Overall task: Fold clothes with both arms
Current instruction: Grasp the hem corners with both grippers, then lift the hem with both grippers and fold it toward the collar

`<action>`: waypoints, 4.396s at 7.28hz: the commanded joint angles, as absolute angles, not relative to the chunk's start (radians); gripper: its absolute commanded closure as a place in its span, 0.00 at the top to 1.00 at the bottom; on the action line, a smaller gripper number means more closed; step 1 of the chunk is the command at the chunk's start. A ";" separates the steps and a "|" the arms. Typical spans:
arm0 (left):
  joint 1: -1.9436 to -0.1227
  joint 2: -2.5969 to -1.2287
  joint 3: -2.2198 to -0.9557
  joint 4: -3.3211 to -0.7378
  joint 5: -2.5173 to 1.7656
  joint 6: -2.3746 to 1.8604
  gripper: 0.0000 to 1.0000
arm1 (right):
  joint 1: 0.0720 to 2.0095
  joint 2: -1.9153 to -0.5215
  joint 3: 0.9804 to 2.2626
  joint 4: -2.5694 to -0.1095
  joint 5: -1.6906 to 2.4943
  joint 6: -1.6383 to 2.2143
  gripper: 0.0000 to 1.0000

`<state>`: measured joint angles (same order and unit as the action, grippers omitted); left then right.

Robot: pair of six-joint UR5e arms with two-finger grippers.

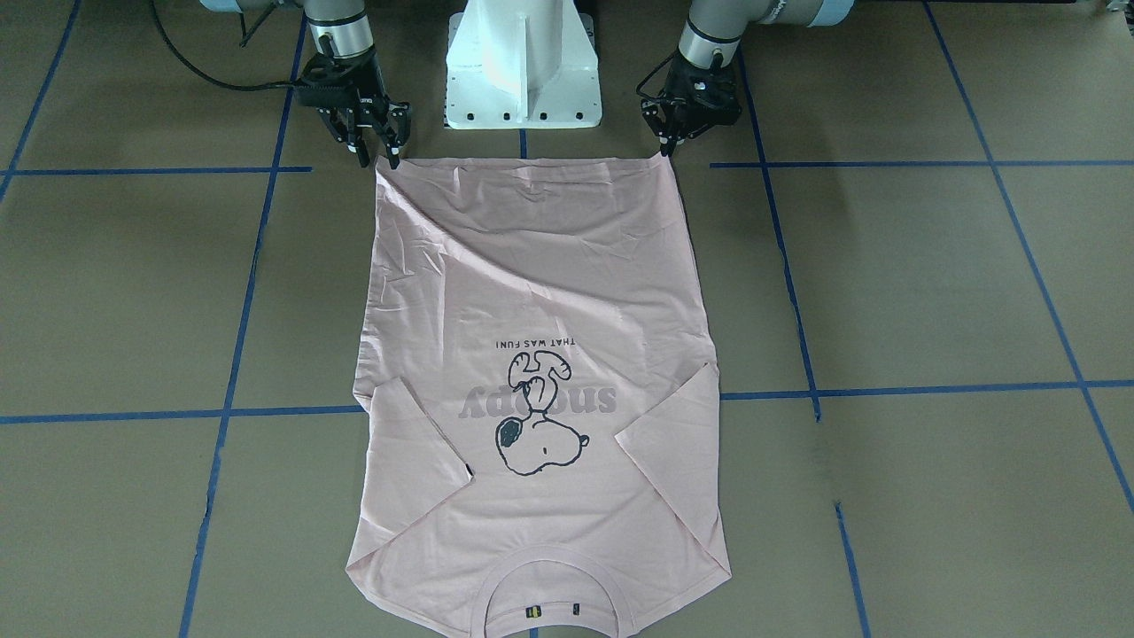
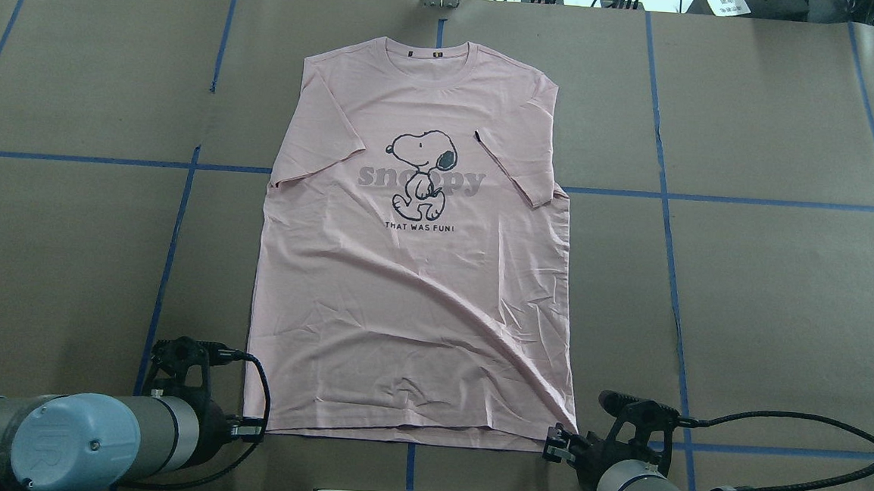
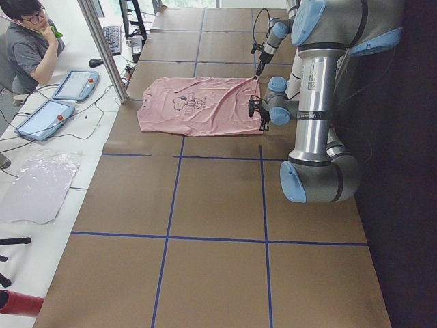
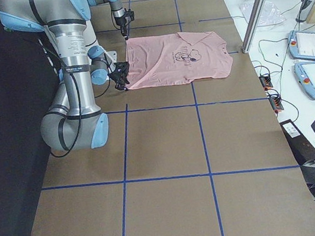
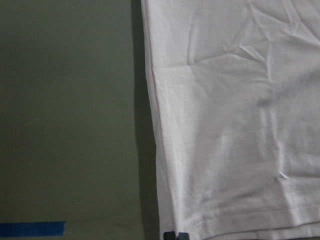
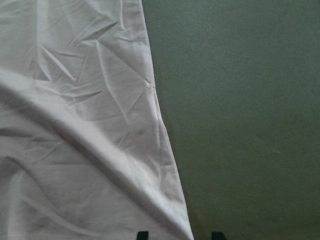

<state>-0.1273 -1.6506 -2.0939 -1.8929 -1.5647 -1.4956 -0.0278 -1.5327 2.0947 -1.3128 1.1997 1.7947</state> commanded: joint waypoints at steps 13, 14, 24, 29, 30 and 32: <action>-0.168 -1.794 -2.574 -1.346 -1.751 -1.488 0.00 | -0.022 -1.540 2.666 -1.841 1.338 1.819 0.00; -0.236 -1.944 -2.600 -1.200 -1.808 -1.476 0.00 | 0.032 -1.441 2.713 -1.968 1.444 1.819 0.00; -0.725 -2.117 -1.886 -1.514 -1.825 -0.905 0.00 | 0.693 -1.005 1.846 -1.680 1.658 1.286 0.00; -0.816 -2.213 -1.326 -2.006 -1.751 -0.812 1.00 | 0.831 -0.763 1.117 -1.214 1.701 1.119 1.00; -0.840 -2.207 -1.328 -2.011 -1.755 -0.734 1.00 | 0.872 -0.765 1.115 -1.215 1.763 1.044 1.00; -0.847 -2.198 -1.359 -2.011 -1.767 -0.703 1.00 | 0.908 -0.788 1.129 -1.212 1.834 0.944 1.00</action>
